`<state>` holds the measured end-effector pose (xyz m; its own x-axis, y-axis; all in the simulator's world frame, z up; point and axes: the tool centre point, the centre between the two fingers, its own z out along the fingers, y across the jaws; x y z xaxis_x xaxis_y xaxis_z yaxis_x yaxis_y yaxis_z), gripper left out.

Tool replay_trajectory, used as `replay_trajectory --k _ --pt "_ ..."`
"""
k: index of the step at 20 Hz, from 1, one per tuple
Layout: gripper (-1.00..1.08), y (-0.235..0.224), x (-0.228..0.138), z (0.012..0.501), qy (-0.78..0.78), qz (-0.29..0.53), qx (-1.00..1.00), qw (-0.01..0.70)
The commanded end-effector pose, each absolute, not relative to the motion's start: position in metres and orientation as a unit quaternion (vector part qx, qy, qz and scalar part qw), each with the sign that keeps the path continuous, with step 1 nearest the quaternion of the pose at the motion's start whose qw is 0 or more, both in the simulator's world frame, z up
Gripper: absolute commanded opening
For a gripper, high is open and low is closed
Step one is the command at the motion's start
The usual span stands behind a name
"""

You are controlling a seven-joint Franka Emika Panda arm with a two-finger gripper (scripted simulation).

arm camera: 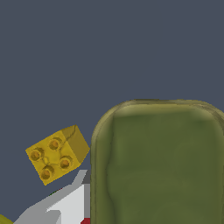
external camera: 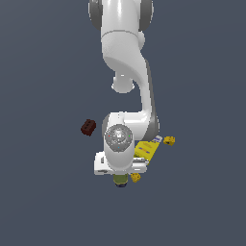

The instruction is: Pick up a designated object from a clutter of objects.

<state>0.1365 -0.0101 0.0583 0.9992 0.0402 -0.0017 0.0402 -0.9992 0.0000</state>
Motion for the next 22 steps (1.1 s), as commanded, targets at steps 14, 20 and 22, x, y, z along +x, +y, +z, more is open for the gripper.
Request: replay_trajectory --k 14,20,22 --pt "-1.00 -0.008 0.129 0.069 0.020 -0.001 1.000 0.000" --pt "-1.00 -0.003 0.113 0.091 0.020 -0.001 1.000 0.000" --pt "-1.00 -0.001 0.105 0.101 0.020 -0.001 1.000 0.000"
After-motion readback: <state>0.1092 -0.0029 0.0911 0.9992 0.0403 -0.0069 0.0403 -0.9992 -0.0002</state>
